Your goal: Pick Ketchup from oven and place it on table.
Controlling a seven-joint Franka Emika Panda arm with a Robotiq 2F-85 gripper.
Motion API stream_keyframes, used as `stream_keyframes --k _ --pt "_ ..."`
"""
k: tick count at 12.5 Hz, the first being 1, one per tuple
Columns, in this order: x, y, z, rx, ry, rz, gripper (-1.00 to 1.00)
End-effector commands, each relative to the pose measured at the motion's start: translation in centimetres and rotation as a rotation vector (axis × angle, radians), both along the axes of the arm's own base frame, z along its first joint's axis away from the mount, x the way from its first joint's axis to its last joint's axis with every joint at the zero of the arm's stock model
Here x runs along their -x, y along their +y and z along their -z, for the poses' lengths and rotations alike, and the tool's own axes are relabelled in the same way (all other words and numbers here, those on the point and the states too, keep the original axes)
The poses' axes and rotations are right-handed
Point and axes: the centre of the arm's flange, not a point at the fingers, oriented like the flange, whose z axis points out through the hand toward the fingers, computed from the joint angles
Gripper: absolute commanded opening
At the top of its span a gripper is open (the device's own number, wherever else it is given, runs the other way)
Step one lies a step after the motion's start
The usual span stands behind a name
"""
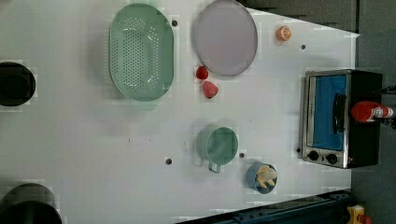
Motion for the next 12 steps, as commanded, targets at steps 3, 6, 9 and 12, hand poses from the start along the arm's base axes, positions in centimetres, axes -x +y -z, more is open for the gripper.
stream_keyframes --k 3,6,9,12 --pt "0.7 -0.2 1.1 -0.02 0.0 0.033 0.91" --pt "0.8 -0.2 1.1 -0.013 -0.009 0.033 0.27" --pt "0.6 -0.5 0.3 -0.004 -0.021 0.034 0.27" --pt "-1.2 -0.2 -5.1 0.042 -0.081 -0.006 0.27"
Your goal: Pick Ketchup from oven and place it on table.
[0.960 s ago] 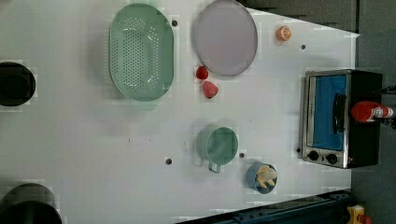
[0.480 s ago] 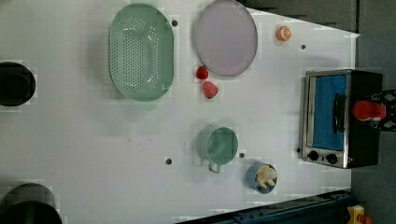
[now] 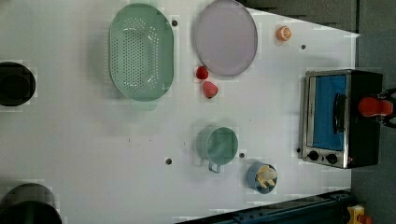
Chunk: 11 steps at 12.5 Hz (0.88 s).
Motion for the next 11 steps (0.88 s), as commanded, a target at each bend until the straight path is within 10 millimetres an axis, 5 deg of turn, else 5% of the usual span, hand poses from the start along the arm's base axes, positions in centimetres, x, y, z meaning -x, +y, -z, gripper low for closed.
stream_keyframes --k 1,4,6,8,11 --pt "-1.9 0.9 -9.0 0.043 -0.084 -0.044 0.26" --pt "-3.6 5.8 -16.8 0.038 -0.053 -0.162 0.26" --pt "-5.0 11.4 -21.2 0.024 -0.059 -0.266 0.27" --pt "-6.1 18.5 -23.5 -0.016 -0.053 -0.39 0.27" --pt "-6.7 28.4 -23.7 -0.079 0.021 -0.562 0.27"
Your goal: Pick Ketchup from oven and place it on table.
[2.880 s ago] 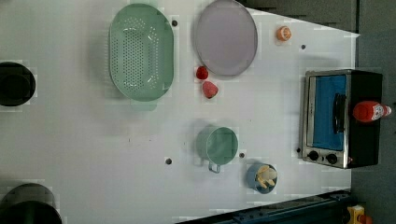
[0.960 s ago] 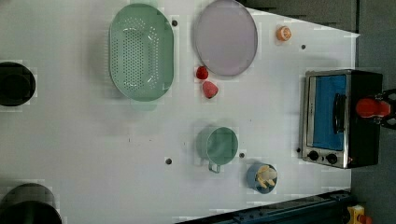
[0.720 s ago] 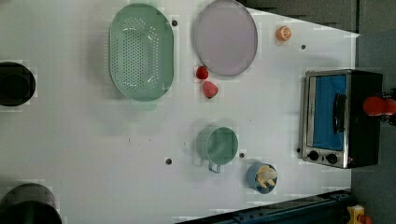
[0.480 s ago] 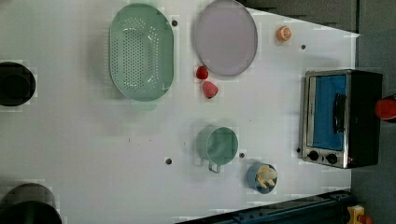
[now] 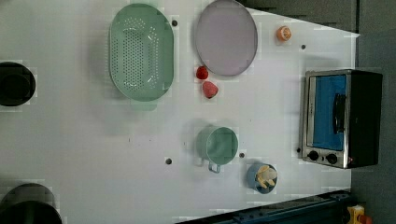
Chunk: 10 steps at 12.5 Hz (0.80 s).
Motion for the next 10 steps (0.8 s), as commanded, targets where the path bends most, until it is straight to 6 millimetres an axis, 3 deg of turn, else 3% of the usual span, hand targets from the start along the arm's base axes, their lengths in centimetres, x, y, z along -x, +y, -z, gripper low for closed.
stream_keyframes --k 1,3,5,7,10 --pt "-2.1 13.1 0.1 -0.036 0.04 -0.227 0.27" --pt "-2.2 17.7 2.0 -0.047 0.076 -0.309 0.27" --pt "-1.9 20.5 4.7 -0.055 0.128 -0.356 0.27" --pt "-1.4 21.4 8.3 -0.045 0.172 -0.375 0.27" --pt "-0.6 21.0 14.8 -0.027 0.184 -0.374 0.27"
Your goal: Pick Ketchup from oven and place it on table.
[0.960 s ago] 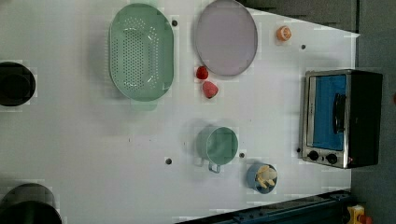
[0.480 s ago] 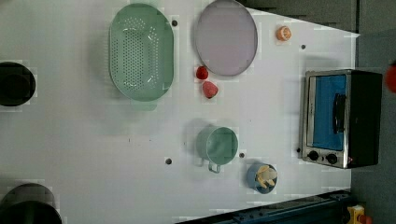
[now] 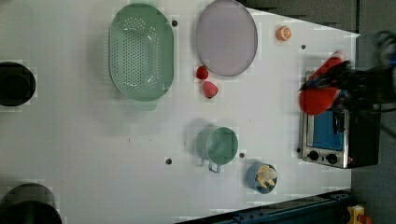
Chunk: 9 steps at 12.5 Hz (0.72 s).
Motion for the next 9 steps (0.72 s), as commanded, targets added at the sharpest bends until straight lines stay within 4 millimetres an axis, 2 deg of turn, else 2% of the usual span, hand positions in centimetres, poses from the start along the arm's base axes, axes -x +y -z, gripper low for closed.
stream_keyframes --k 1,5,7,9 --pt "0.2 -6.9 5.0 0.027 0.011 0.118 0.26" --pt "3.2 -8.2 15.4 0.032 -0.005 0.143 0.27" --pt "3.9 -8.5 19.6 0.034 -0.031 0.147 0.27" --pt "4.0 -8.5 22.9 0.039 -0.025 0.148 0.26"
